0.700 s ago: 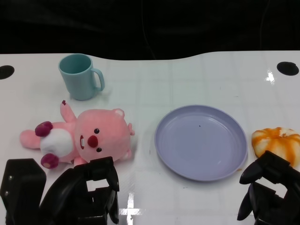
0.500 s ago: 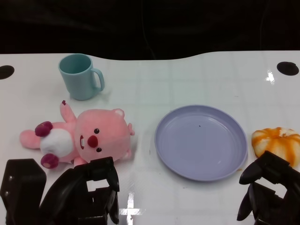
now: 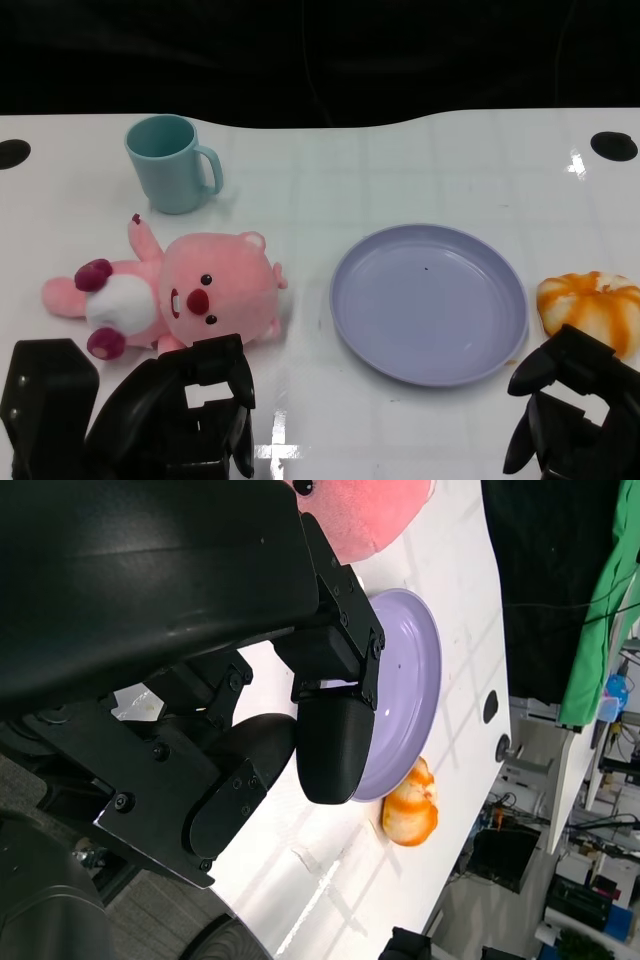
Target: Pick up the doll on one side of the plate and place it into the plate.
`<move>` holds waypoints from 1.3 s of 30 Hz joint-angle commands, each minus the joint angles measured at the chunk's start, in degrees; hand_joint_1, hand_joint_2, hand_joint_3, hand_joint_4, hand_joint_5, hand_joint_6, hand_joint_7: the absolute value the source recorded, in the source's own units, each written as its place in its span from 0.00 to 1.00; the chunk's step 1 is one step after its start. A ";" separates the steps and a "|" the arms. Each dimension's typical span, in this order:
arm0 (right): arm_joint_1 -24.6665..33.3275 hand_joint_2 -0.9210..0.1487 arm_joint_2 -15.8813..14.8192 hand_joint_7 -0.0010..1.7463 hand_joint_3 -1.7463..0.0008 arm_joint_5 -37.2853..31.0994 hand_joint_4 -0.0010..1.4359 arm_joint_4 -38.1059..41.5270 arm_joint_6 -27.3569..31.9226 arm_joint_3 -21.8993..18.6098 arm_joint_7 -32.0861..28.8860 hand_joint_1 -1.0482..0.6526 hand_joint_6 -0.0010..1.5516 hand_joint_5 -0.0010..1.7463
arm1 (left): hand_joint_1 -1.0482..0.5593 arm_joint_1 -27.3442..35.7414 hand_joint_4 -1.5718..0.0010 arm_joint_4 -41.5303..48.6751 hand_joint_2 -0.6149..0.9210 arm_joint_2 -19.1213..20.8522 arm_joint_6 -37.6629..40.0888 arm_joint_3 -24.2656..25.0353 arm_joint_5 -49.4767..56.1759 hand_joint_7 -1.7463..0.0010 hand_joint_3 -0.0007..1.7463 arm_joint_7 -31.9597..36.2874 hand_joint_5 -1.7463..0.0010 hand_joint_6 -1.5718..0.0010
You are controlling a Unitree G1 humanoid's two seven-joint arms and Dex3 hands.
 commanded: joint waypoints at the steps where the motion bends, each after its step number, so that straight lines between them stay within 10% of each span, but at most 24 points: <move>1: 0.30 0.17 -0.13 1.00 0.33 0.42 0.42 -0.73 0.44 -0.04 -0.23 0.57 0.25 1.00 | 0.51 0.24 0.43 -0.30 0.65 0.70 -0.31 0.48 0.46 0.06 0.79 0.23 0.00 0.49; 12: 0.36 0.17 0.00 1.00 0.33 0.60 0.43 -0.59 -0.02 0.04 0.00 0.57 0.25 1.00 | 0.52 0.46 0.44 -0.22 0.65 0.35 -1.19 1.08 -0.05 0.08 0.78 0.03 0.00 0.49; 17: 0.49 0.19 -0.31 1.00 0.31 -0.18 0.46 -0.22 -1.12 0.42 0.35 0.57 0.26 1.00 | 0.50 0.98 0.49 -1.88 0.67 0.31 -1.57 1.65 -0.16 0.31 0.74 0.43 0.13 0.49; 27: 0.82 0.18 -0.20 1.00 0.29 0.10 0.44 -0.50 -1.38 0.82 0.40 0.57 0.26 1.00 | 0.42 0.61 0.69 -7.65 0.99 1.87 -5.76 3.32 1.46 0.60 0.14 0.62 0.28 0.64; 39: 0.78 0.18 -0.10 1.00 0.28 0.02 0.44 -0.73 -1.41 1.42 0.12 0.58 0.25 1.00 | 0.34 -3.53 0.80 -11.23 1.00 10.54 -15.51 4.58 16.82 0.86 0.03 2.18 0.51 0.74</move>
